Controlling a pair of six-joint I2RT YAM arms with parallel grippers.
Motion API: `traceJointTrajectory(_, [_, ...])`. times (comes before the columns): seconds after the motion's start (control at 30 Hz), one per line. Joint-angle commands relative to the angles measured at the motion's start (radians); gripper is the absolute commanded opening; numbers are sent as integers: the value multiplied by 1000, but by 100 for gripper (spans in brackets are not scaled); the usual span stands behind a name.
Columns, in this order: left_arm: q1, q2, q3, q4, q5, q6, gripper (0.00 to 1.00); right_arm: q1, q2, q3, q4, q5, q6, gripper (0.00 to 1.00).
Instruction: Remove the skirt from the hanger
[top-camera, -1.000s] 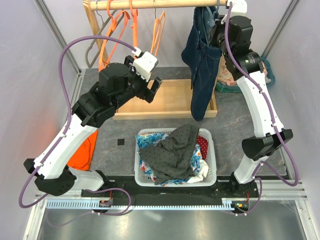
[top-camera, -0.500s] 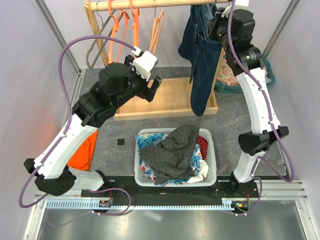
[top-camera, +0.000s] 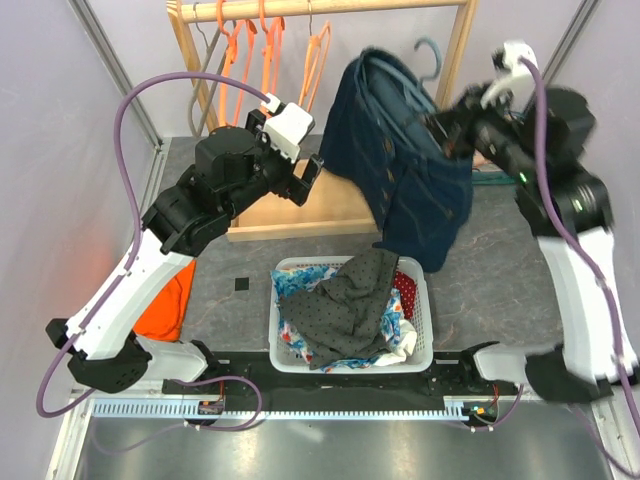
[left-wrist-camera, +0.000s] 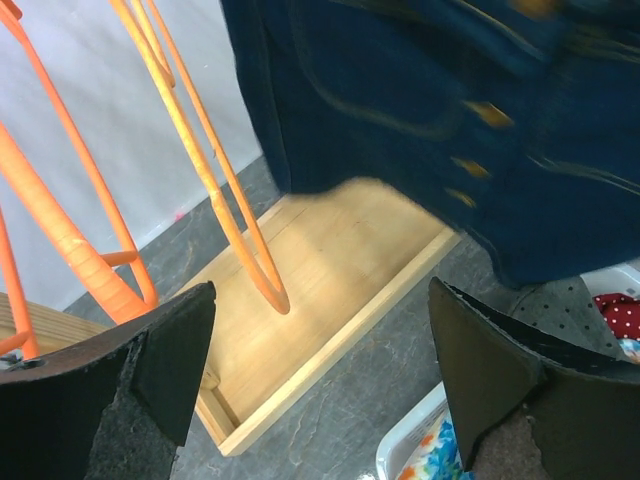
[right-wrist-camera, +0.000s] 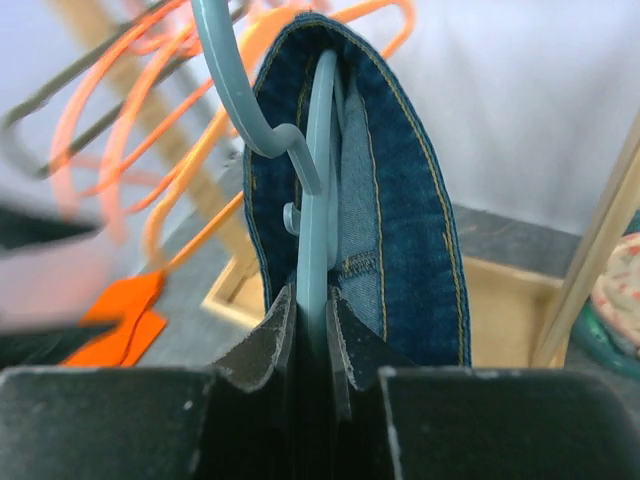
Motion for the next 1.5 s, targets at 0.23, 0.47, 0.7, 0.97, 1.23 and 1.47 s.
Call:
traceJointTrajectory(0.23, [5,-12,138,-35,235,-11,100,8,-513,-299,18,-418,-30,7])
traceJointTrajectory(0.47, [94,52,407,-124,596,-73,99,14,-510,-301,5,-456,-20,6])
traceJointTrajectory(0.7, [137,64,396,-138,816,-101,100,20,-514,-312,18,-472,-9,5])
traceJointTrajectory(0.97, [158,107,344,-58,795,-127,100,26,-523,-346,19,-464,-9,4])
traceJointTrajectory(1.23, [177,178,437,-10,873,-242,97,31,-523,-362,24,-470,-7,2])
traceJointTrajectory(1.47, [180,173,418,-9,1016,-261,80,40,-514,-364,21,-453,-13,2])
